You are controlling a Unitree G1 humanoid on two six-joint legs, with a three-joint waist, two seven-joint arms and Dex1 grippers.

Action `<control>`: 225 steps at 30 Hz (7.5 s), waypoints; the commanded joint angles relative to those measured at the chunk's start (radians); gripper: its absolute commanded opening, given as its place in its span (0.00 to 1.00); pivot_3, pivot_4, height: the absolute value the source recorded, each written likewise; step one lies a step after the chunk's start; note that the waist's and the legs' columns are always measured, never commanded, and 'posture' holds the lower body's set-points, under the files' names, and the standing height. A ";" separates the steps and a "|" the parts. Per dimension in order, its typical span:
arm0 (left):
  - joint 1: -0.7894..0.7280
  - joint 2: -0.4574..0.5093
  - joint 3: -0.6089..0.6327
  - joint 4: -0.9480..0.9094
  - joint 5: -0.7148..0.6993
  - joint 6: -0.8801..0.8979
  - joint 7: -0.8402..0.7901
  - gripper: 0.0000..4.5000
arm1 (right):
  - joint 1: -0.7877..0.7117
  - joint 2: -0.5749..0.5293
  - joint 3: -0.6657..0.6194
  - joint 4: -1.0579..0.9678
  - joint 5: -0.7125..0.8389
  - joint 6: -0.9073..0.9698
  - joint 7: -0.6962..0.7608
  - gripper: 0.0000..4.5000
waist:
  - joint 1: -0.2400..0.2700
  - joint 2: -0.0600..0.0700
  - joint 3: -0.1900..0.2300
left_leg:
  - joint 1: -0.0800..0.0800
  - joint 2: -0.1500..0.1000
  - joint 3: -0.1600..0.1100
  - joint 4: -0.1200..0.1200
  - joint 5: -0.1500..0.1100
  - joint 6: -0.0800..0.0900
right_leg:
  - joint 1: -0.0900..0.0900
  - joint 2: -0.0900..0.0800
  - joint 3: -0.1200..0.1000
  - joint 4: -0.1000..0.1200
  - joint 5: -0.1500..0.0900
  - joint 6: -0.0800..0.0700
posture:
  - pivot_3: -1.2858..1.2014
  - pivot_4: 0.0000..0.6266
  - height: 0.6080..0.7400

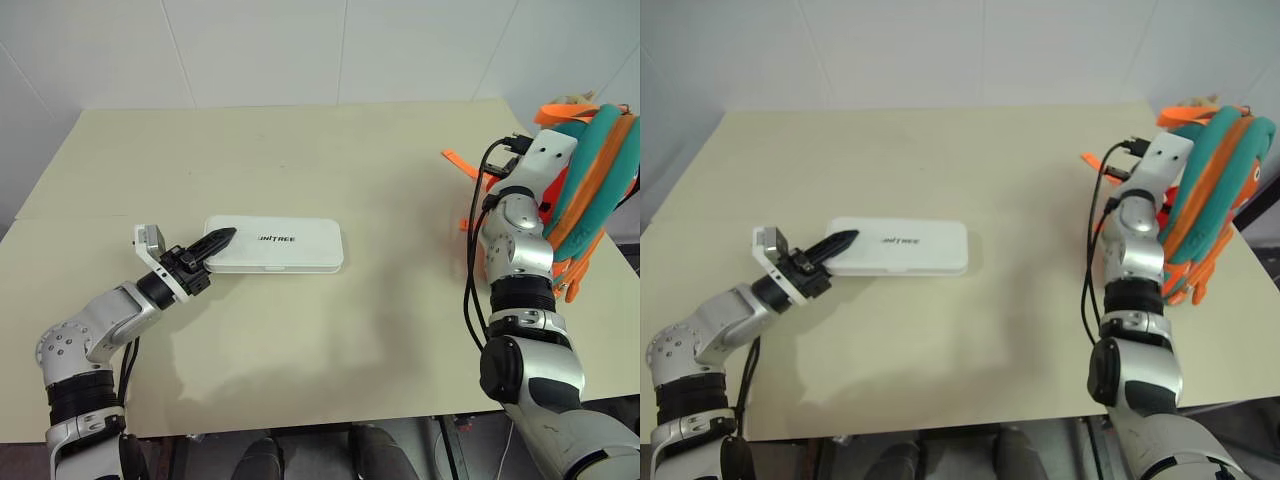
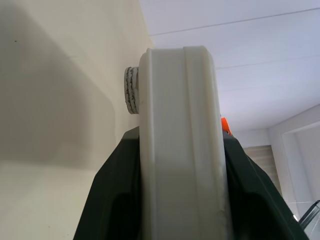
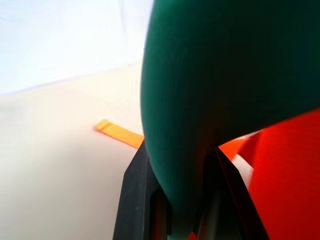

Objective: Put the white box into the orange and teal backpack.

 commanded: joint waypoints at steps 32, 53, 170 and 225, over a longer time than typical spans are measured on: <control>-0.059 0.168 -0.025 0.085 -0.017 -0.007 -0.076 0.31 | 0.160 -0.250 0.121 -0.870 0.732 0.939 0.944 0.13 | 0.010 0.000 0.000 | -0.001 0.001 0.000 -0.001 -0.001 0.001 | -0.002 0.000 0.000 -0.001 0.000 0.000 | 0.52 0.24 1.00; -0.088 0.266 0.047 0.220 0.010 0.095 -0.121 0.31 | 0.358 -0.593 0.458 -0.929 0.583 0.596 1.669 0.13 | 0.030 -0.001 0.000 | -0.003 -0.001 -0.002 0.002 -0.002 0.003 | -0.002 -0.001 -0.002 -0.005 0.000 0.000 | 0.52 0.24 1.00; -0.114 0.390 0.015 -0.315 0.838 -0.613 -1.245 0.31 | 0.144 -0.499 0.494 -0.758 0.637 0.700 1.728 0.13 | 0.030 0.000 0.002 | -0.002 0.003 0.011 0.016 -0.016 0.015 | -0.001 -0.001 -0.002 -0.002 0.000 0.001 | 0.52 0.24 1.00; -0.521 -0.096 -0.582 0.153 1.445 -0.663 -1.230 0.31 | 0.145 -0.430 0.488 -0.758 0.610 0.691 1.709 0.13 | 0.037 0.000 0.002 | -0.004 0.001 0.013 0.028 -0.017 0.016 | 0.002 -0.002 -0.001 0.000 0.005 0.008 | 0.52 0.24 1.00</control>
